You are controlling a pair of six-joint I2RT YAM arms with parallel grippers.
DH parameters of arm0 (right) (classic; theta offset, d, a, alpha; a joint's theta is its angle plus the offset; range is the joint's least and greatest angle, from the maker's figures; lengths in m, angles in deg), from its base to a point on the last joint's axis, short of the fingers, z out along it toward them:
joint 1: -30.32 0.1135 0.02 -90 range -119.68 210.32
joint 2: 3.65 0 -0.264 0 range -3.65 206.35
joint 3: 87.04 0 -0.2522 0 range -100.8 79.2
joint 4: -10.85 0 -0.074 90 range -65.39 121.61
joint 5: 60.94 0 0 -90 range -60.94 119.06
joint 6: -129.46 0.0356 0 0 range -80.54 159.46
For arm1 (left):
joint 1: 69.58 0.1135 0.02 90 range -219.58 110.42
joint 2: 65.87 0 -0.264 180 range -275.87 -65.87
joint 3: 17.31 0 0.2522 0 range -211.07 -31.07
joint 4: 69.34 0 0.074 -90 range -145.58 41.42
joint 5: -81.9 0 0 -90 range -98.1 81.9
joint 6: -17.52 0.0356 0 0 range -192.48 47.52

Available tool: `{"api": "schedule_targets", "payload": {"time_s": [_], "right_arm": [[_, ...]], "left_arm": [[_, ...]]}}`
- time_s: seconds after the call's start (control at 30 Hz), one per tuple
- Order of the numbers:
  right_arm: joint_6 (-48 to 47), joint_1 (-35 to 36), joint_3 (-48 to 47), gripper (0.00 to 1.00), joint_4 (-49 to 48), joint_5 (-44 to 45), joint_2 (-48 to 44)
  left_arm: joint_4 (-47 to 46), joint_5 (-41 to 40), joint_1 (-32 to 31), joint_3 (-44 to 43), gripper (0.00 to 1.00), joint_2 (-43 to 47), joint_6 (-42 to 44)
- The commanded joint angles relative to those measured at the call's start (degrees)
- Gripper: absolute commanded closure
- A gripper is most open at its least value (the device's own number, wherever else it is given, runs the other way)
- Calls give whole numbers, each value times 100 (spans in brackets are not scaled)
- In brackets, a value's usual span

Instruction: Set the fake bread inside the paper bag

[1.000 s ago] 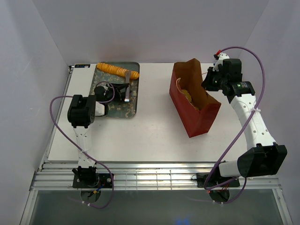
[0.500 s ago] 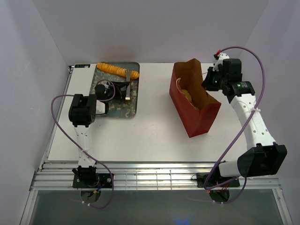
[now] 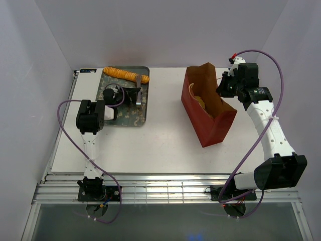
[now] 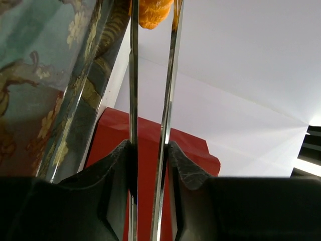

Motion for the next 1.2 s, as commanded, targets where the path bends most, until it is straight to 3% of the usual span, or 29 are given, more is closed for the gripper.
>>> {"api": "schedule_targets", "payload": {"time_s": [0.0,0.03,0.2,0.53,0.77,0.87,1.17], "right_arm": [[-98,7,-136,87,-111,72,62],[-89,16,-136,87,-102,64,71],[-89,7,-101,88,-120,72,45],[-72,16,-110,88,-120,37,36],[-45,7,-92,88,-155,2,27],[-37,16,-92,88,-155,-15,27],[-28,7,-171,88,-146,2,36]], "left_arm": [[577,16,-36,147,62,-128,-10],[551,33,-36,199,70,-128,-10],[436,60,-36,516,85,152,148],[664,182,-36,1535,88,1839,1070],[1594,587,-80,1861,89,3445,2019],[2173,718,-80,1756,89,4166,2432],[2712,1649,-396,1001,88,5522,2592]]}}
